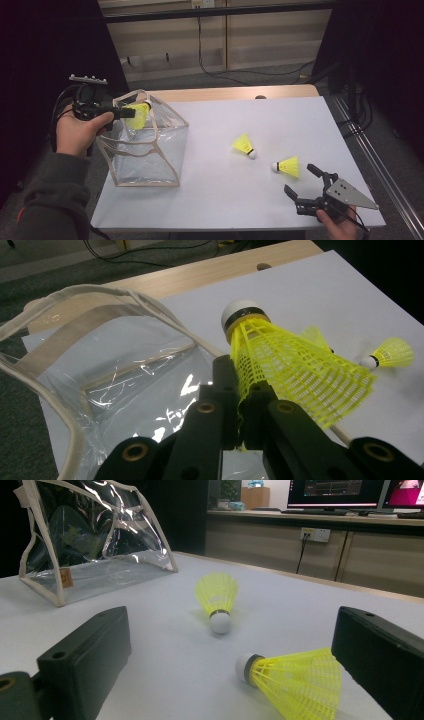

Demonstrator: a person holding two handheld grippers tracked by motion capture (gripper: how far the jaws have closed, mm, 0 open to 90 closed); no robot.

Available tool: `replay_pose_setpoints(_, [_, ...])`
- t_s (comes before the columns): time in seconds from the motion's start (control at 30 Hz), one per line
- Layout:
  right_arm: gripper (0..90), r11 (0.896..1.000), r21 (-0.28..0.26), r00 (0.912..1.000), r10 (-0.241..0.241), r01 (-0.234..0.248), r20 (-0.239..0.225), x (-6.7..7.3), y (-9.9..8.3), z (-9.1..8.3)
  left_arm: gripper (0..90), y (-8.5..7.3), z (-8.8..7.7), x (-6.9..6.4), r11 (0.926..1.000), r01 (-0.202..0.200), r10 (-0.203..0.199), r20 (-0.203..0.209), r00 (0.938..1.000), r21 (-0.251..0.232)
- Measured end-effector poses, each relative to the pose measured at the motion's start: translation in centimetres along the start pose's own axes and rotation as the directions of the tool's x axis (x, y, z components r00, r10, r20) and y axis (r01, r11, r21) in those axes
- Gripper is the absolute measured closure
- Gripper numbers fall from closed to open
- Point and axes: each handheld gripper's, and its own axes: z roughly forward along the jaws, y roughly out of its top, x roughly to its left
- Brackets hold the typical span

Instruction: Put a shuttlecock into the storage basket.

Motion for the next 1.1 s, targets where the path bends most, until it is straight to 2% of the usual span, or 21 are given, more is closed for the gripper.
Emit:
replay_pose_setpoints(0.5, [2.3,1.0,-0.001,1.0,0.001,-0.001,-0.002,0.0,0.0,0.0,88.4,-0.4,0.4,0.7,0.9999,0.013,-0.013,-0.02,0.9997,0.008])
replay_pose_setpoints(1.1, [2.3,1.0,0.0,1.0,0.0,0.0,-0.001,0.0,0.0,0.0,88.4,-1.2,1.0,1.9,0.9987,0.049,-0.049,-0.046,0.9977,0.008])
